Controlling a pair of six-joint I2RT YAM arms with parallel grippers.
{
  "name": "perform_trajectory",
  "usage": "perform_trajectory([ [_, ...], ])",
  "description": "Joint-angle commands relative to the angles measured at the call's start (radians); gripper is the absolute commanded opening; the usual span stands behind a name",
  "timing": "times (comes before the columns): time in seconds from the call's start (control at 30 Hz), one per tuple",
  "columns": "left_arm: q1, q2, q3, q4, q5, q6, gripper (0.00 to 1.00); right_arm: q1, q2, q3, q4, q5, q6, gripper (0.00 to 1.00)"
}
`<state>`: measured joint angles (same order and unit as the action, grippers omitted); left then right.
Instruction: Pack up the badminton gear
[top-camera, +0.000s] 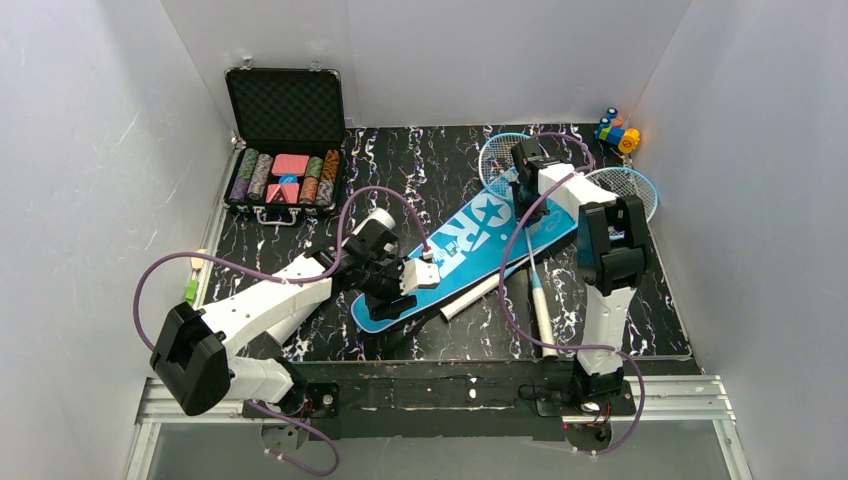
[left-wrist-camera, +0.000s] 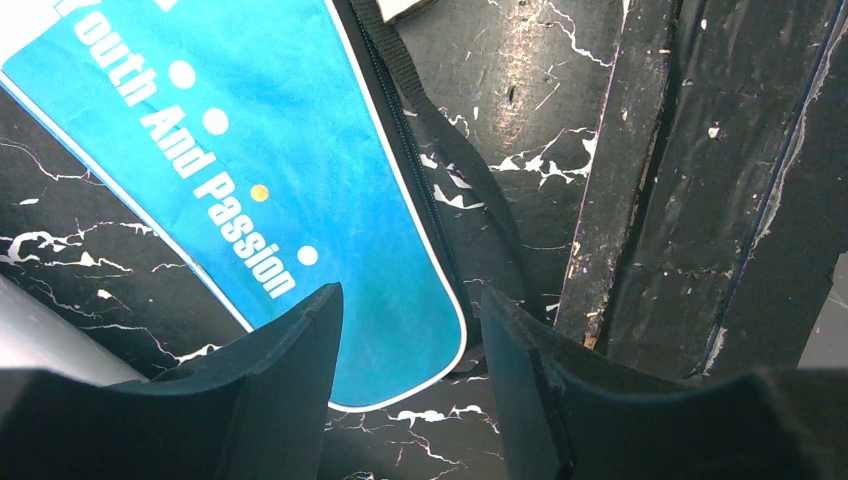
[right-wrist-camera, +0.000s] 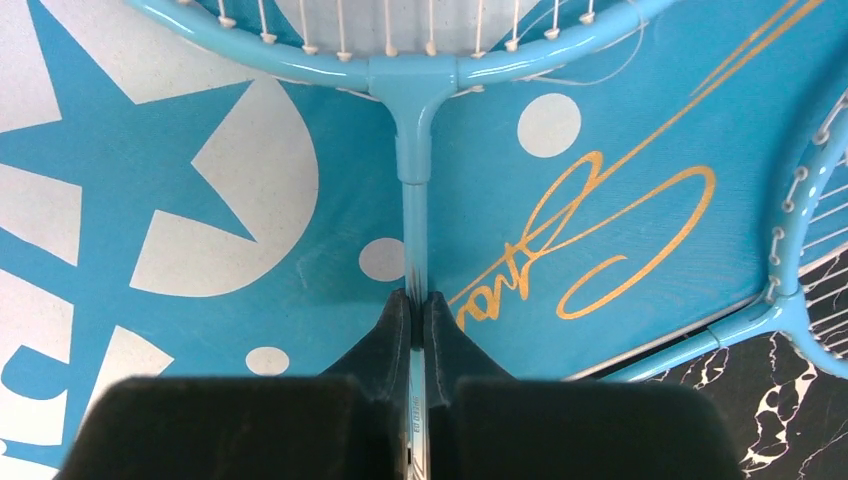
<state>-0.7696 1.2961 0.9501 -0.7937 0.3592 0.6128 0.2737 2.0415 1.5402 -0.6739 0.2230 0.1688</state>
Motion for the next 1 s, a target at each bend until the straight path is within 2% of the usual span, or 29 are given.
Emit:
perform_trajectory([
  [0.0, -0.004, -0.04, 0.018, -0.001, 0.021, -0.005, 0.52, -0.005, -0.085, -0.033, 0.036, 0.005, 0.006, 0.01],
  [0.2, -0.004, -0.045, 0.009, 0.002, 0.021, -0.004, 0.52, -0.011, -0.162, -0.072, 0.046, 0.108, 0.028, 0.01],
  [0.6, -0.004, -0.04, 0.003, 0.01, 0.027, -0.005, 0.53, -0.056, -0.262, -0.191, -0.046, 0.273, 0.252, 0.01],
  [0.8, -0.005, 0.024, 0.007, 0.022, 0.011, 0.012, 0.58, -0.08, -0.28, -0.215, -0.109, 0.305, 0.325, 0.01],
  [0.97, -0.005, 0.13, 0.0, 0.053, -0.016, 0.091, 0.65, -0.097, -0.271, -0.235, -0.131, 0.29, 0.341, 0.01],
])
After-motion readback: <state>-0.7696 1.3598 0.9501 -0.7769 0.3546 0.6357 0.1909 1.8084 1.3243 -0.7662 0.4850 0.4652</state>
